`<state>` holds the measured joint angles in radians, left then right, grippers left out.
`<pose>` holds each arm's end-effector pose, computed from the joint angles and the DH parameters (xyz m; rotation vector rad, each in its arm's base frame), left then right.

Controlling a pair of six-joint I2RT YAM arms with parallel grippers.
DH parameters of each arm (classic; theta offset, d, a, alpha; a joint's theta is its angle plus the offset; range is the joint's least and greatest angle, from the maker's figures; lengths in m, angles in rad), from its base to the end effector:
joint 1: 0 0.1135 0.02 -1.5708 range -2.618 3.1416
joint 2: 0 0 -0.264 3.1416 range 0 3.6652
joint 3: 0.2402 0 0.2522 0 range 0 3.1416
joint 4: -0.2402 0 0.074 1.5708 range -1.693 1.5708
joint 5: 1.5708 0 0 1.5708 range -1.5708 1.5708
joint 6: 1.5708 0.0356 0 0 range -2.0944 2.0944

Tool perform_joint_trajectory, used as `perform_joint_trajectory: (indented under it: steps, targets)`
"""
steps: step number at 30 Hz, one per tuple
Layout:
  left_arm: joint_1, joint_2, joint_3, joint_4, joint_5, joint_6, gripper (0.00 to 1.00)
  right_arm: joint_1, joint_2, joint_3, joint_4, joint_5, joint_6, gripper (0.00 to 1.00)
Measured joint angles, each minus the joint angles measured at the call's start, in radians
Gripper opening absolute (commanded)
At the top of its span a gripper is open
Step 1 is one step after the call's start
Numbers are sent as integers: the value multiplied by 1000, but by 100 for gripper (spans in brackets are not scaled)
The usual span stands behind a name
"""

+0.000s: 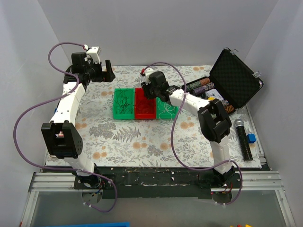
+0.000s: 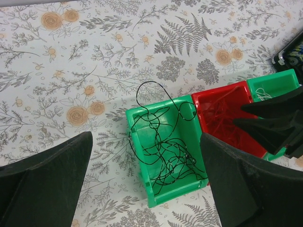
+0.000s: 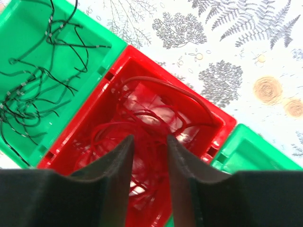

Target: Untangle the cables

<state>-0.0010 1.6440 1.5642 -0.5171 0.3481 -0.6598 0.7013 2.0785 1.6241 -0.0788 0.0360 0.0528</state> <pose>0.3771 -0.0125 0.3567 -0.5216 2.1637 -0.7492 0.3745 0.3146 0.2349 -0.6581 2.0268 0.4123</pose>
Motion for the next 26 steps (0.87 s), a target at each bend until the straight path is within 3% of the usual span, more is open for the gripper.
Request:
perform_joint_trajectory:
  steps: [3,6,15,26]
  targets:
    - [0,0,0,0,-14,-3,98,0,-16,-3,-2,22,14,74]
    - [0,2,2,-2,-37,-2,98,0,-61,-26,-7,29,23,85]
    - [0,4,5,-4,-101,-8,98,-4,-406,-238,-8,42,48,89]
    - [-1,3,-116,63,-195,-81,98,-108,-977,-766,31,66,111,90]
